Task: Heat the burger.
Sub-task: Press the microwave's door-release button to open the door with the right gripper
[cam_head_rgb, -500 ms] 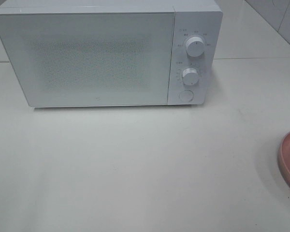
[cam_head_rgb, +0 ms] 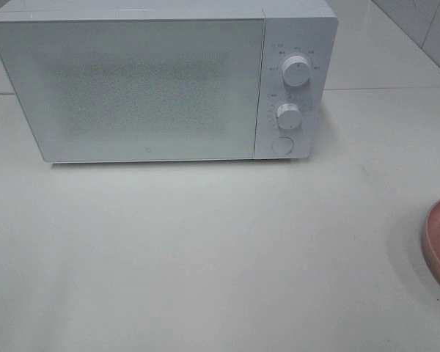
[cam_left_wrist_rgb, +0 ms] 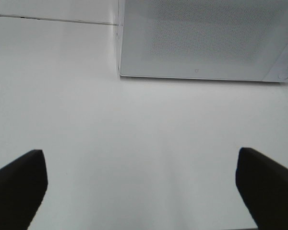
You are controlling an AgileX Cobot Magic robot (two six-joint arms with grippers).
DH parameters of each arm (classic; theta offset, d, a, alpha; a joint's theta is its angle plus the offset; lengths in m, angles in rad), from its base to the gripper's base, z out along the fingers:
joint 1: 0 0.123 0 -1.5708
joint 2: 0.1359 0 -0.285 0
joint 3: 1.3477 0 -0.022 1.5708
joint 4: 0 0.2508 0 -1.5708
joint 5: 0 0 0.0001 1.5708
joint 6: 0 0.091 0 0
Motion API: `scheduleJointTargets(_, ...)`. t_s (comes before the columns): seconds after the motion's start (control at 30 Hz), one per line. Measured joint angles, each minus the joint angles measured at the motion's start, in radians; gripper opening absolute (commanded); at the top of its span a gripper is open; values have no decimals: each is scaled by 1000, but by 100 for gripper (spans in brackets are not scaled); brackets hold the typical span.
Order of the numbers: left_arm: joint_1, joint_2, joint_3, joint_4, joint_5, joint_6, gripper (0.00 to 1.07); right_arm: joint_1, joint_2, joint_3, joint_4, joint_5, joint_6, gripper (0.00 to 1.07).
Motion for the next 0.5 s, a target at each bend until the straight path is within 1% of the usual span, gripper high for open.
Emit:
scheduleJointTargets(0.3,0,0,0,0,0,0,100,0,0,0,0,-1,0,74)
scheduleJointTargets(0.5,0,0,0,0,0,0,100,0,29,-28,0,-72,4,74)
